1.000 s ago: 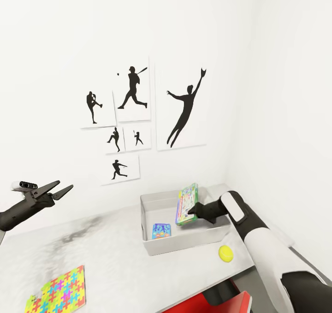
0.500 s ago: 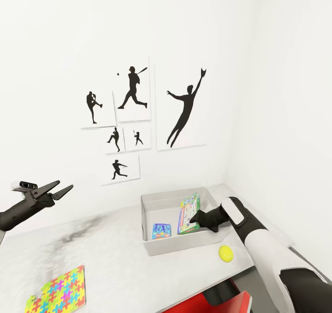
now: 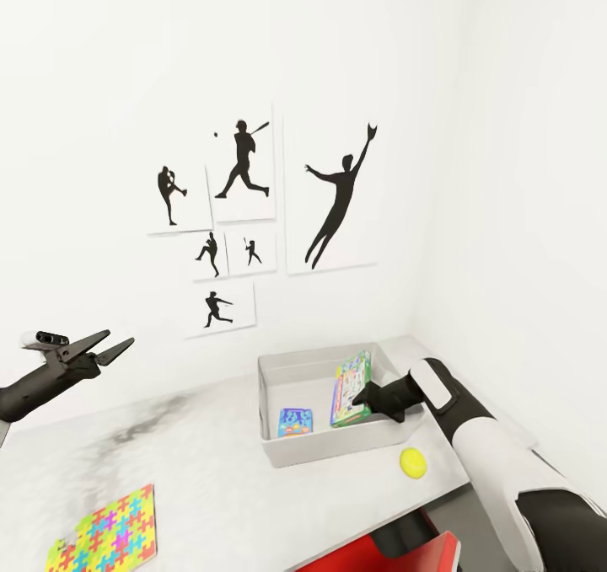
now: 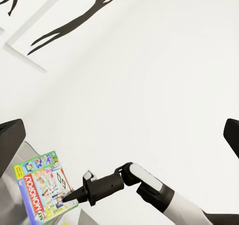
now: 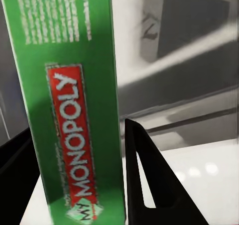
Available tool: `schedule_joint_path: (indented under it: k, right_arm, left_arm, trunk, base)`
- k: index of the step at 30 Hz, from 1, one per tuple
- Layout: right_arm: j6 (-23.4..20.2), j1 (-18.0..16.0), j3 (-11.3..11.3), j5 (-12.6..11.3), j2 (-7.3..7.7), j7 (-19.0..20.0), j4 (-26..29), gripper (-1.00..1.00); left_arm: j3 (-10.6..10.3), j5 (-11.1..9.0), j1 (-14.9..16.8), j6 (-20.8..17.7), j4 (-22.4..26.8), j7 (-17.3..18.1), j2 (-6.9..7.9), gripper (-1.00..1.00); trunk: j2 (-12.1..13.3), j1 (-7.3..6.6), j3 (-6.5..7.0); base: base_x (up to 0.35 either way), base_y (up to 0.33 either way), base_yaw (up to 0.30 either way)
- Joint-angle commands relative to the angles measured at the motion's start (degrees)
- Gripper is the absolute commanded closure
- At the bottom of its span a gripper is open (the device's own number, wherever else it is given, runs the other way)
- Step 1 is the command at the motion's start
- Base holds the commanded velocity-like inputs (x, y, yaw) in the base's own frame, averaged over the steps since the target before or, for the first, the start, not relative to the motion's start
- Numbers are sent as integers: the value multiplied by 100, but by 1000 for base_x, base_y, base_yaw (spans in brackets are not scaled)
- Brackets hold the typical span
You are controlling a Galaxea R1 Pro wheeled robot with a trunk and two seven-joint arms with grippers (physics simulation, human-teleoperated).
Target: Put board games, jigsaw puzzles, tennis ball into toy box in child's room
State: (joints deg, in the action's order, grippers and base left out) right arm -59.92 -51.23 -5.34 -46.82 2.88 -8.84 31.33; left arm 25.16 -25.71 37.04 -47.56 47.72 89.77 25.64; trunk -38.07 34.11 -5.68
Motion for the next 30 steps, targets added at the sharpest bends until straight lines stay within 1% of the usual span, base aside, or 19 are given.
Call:
schedule_joint_path:
  k: [1, 8, 14, 19, 22, 26, 30]
  right_arm:
    - [-8, -7, -38, -66, 8, -53, 11, 100]
    - [-8, -26, -37, -49, 11, -56, 30, 100]
    - [-8, -126, -37, -35, 3, -68, 32, 100]
    - [13, -146, -37, -25, -5, -86, 35, 100]
    - [16, -155, -37, -22, -6, -144, 33, 100]
    - [23, -168, -39, -20, -10, -315, 31, 100]
    - [36, -175, -43, -19, -46, -392, 25, 100]
  left_arm:
    - [0, 5, 5, -61, 0, 23, 1, -100]
    - [1, 5, 5, -61, 0, 23, 3, -100]
    - [6, 5, 5, -61, 0, 23, 3, -100]
    - [4, 5, 5, -61, 0, 23, 3, -100]
    - [0, 5, 5, -61, 0, 23, 3, -100]
    - [-2, 5, 5, -61, 2, 23, 3, -100]
    - [-2, 5, 5, -61, 1, 23, 3, -100]
  trunk:
    - [-9, 2, -16]
    - [-9, 2, -48]
    - [-9, 2, -52]
    - [-9, 2, -52]
    - [-9, 2, -52]
    - [-9, 2, -52]
    - [-9, 2, -52]
  base:
    - [0, 0, 0]
    - [0, 0, 0]
    - [0, 0, 0]
    - [0, 0, 0]
    - [0, 0, 0]
    - [0, 0, 0]
    - [0, 0, 0]
